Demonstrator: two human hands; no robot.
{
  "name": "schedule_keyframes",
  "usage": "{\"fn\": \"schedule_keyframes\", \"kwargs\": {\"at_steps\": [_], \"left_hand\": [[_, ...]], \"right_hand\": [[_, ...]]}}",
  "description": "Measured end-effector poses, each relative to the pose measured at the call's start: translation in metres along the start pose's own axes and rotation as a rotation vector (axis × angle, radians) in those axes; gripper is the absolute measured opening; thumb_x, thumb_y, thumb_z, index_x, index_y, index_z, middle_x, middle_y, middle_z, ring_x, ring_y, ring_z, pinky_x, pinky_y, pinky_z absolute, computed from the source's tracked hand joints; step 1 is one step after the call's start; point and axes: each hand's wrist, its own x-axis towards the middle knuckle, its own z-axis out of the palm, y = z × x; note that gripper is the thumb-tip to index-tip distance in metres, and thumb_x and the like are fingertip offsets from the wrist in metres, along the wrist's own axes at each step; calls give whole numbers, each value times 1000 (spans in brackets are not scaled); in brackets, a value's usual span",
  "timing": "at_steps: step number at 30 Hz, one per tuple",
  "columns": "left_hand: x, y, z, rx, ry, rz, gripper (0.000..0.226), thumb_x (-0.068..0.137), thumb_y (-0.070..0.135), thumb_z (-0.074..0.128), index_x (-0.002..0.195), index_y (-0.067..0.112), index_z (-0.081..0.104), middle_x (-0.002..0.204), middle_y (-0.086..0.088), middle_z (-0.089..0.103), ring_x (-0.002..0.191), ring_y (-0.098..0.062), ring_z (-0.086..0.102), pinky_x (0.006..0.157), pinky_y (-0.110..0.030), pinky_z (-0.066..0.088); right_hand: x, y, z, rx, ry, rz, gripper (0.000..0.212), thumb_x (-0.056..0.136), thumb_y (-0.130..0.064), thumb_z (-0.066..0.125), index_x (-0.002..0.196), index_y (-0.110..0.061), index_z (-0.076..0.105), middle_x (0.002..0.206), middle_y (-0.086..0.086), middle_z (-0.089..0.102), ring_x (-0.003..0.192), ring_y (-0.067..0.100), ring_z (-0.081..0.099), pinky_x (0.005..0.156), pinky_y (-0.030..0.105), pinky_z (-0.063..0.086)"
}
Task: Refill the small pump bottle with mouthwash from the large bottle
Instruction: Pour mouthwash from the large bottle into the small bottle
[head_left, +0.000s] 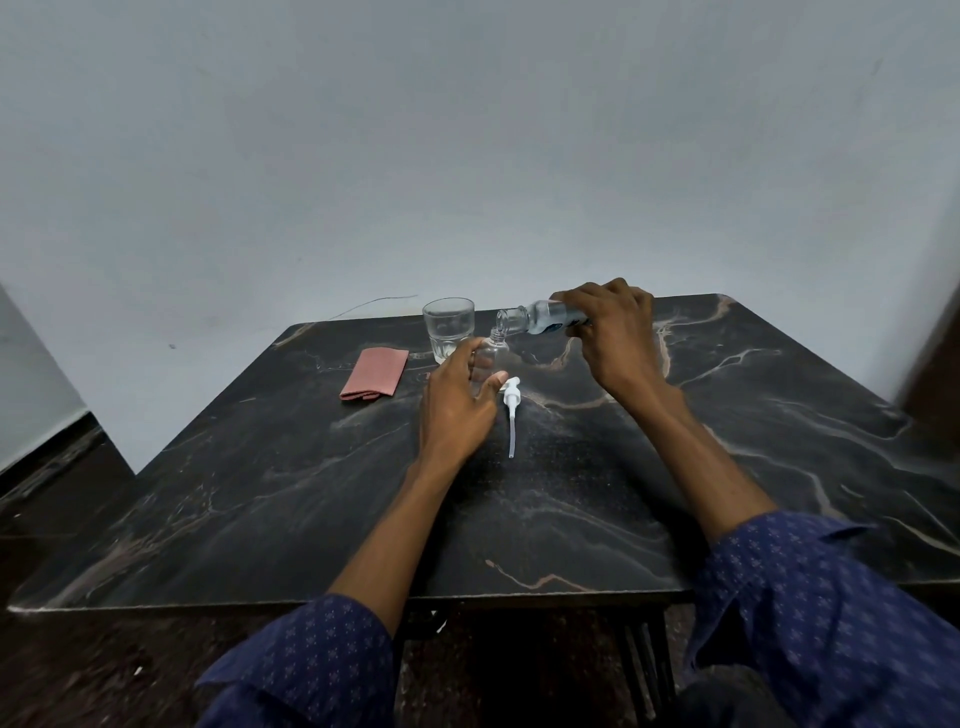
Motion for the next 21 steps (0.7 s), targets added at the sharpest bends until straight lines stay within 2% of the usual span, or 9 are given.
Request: {"fn": "schedule_keyframes", "kwargs": {"at_steps": [7,21], "left_hand": [[-1,1,-1,4,-1,-5,48,96,35,77,140,32,60,106,24,65,97,-2,66,89,-34,59],[-3,6,-2,-3,-1,-13,48,95,33,78,140,30,60,116,15,71,101,-7,69,92,-38,60]], "right_hand": [[0,-1,-1,-17,-9,1,44,97,-11,69,138,-27,69,132,-7,71,120,25,54,106,46,31],[-1,-3,-2,-23,-9,5,44,98,-11,69,139,-27,68,134,-7,70,123,25,53,107,46,30]]}}
